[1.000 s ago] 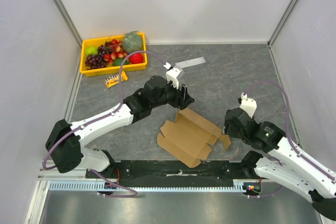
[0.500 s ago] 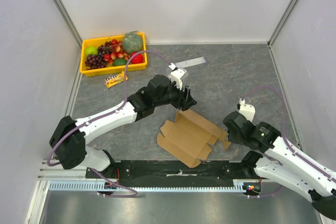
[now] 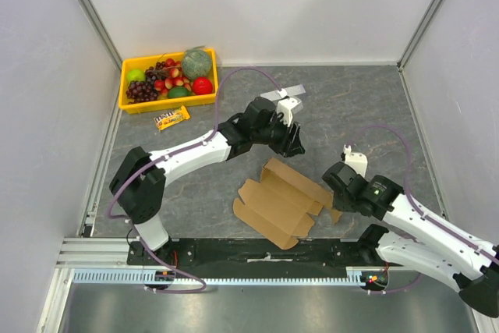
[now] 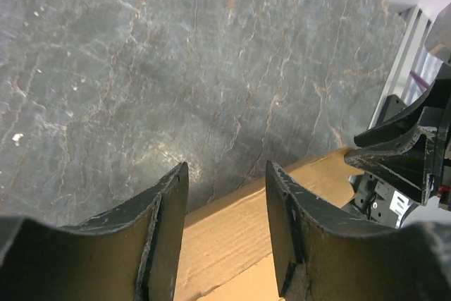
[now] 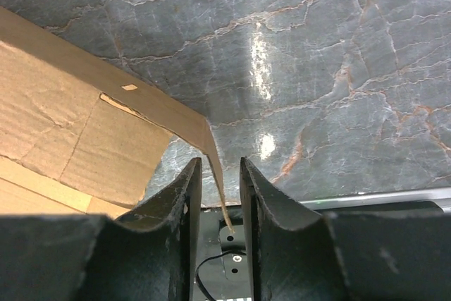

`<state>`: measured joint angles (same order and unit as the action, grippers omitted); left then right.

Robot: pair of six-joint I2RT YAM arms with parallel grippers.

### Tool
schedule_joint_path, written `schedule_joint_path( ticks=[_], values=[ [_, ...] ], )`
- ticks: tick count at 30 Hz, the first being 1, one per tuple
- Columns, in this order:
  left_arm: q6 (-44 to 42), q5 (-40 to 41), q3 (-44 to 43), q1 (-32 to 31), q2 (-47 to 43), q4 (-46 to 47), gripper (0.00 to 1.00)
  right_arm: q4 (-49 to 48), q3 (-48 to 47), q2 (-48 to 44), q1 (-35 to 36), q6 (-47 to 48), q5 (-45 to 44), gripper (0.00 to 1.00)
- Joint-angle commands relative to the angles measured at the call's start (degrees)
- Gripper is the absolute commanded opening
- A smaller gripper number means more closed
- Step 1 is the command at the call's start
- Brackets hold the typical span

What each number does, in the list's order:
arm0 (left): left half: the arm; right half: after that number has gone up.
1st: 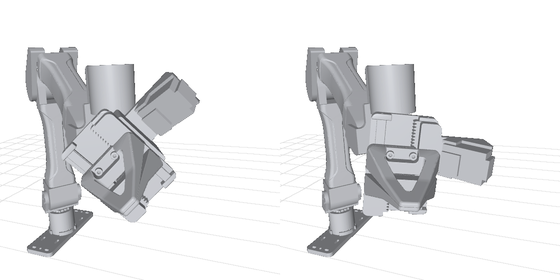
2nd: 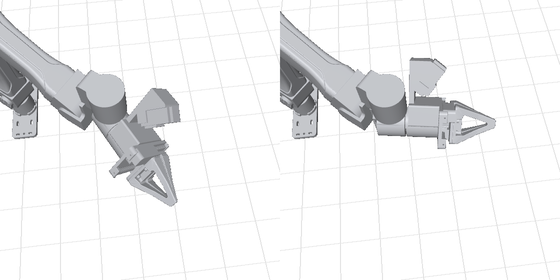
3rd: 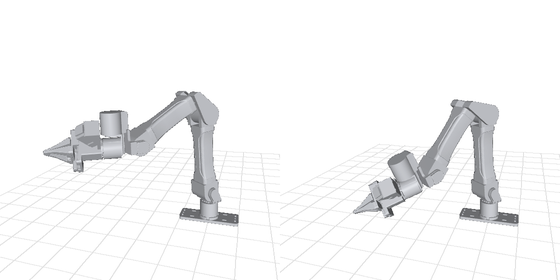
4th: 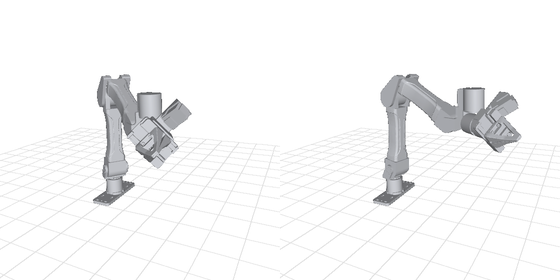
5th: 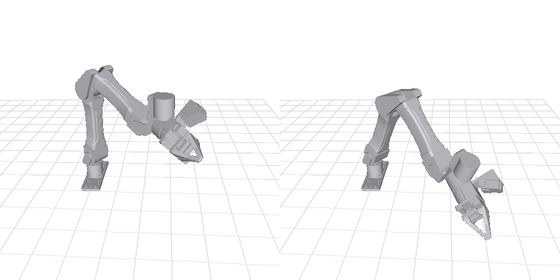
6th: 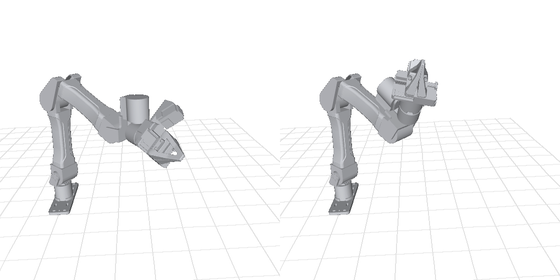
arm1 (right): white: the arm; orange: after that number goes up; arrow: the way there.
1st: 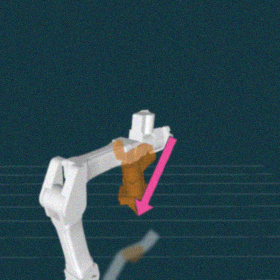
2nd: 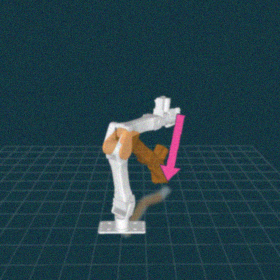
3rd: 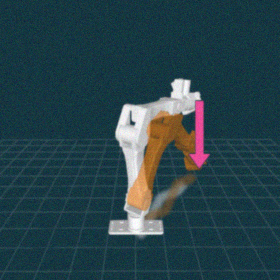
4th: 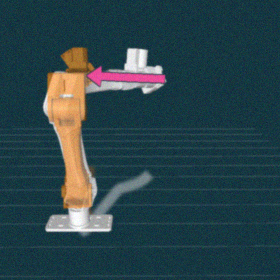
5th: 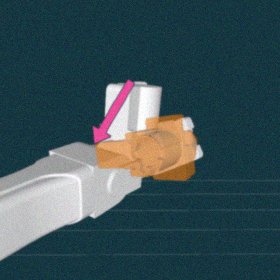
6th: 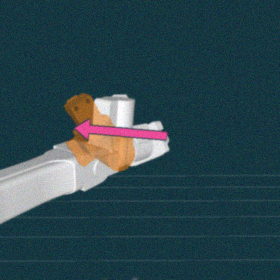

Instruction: Fold the paper box

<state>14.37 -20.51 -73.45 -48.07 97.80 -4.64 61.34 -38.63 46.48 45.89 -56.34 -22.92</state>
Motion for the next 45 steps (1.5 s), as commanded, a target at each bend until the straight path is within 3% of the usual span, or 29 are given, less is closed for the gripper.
schedule_joint_path(
  ticks=[1,16,22,33,45],
  values=[
    [-2.9,-4.6,-2.6,0.4,2.2,-2.7,0.53,-3.2,0.0,1.9,-0.1,1.3,1.0,0.33],
    [-4.9,-10.1,-6.0,0.8,9.2,-8.0,0.50,-7.1,1.5,1.8,-0.1,3.0,3.1,0.11],
    [-6.0,-11.0,-6.4,1.2,10.9,-10.8,0.50,-12.7,1.9,1.8,-0.1,5.5,1.7,0.09],
    [-5.8,-10.1,-8.3,5.1,12.3,-15.7,0.50,-22.0,-4.2,13.5,-0.1,13.2,-4.0,0.05],
    [-2.6,-7.9,-0.8,10.4,4.4,-14.3,0.50,-31.3,-9.1,24.2,-0.2,22.2,-9.6,0.00]
  ],
)
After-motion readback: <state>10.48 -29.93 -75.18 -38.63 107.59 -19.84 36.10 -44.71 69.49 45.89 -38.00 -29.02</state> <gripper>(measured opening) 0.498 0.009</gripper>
